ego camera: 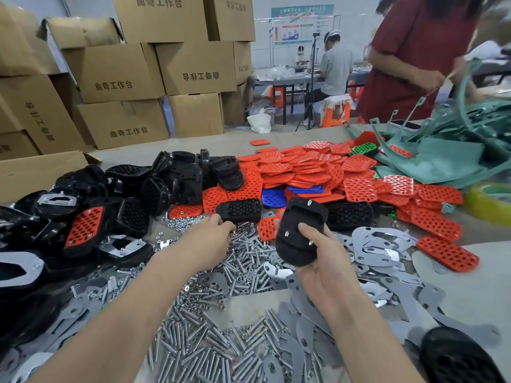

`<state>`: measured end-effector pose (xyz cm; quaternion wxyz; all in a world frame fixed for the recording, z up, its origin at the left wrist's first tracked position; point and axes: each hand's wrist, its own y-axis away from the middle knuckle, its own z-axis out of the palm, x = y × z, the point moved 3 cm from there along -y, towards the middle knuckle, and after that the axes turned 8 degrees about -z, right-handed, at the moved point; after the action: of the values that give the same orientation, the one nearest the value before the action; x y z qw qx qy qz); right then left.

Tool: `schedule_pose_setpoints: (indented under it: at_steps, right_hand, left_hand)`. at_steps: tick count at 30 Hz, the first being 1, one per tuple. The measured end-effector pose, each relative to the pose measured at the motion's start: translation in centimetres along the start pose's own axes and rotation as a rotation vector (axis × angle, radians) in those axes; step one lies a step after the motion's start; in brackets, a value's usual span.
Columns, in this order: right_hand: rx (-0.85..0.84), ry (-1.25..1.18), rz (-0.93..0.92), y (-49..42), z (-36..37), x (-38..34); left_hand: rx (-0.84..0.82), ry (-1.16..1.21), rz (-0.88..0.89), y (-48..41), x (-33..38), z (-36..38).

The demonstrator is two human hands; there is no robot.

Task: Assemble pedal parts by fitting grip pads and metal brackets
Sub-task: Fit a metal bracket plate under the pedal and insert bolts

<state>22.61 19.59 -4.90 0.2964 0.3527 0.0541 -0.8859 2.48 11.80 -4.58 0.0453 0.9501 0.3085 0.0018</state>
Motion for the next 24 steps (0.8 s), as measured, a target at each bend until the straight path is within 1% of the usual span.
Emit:
schedule_pose_setpoints:
  at_steps: [2, 5, 11, 15, 21, 24]
  right_hand:
    - [0.000, 0.017, -0.003, 0.0, -0.1, 0.1]
    - [-0.009, 0.040, -0.008, 0.0, -0.2, 0.2]
    - [-0.037, 0.071, -0.019, 0.2, 0.3, 0.4]
    - [-0.031, 0.082, -0.019, 0.1, 0.2, 0.5]
    - [-0.028, 0.057, -0.058, -0.5, -0.2, 0.3]
    - [-0.015, 0.014, -0.119, -0.8, -0.7, -0.9]
  left_hand:
    - [-0.008, -0.013, 0.010, 0.2, 0.2, -0.1]
    - [-0.008, 0.075, 0.001, 0.5, 0.3, -0.5]
    - [0.017, 0.122, -0.042, -0.2, 0.5, -1.2]
    - [0.030, 0.114, -0.012, -0.1, 0.4, -1.0]
    - [0.075, 0.208, 0.043, 1.4, -0.6, -1.0]
    - [0.173, 0.270, 0.103, 3.3, 0.7, -1.8]
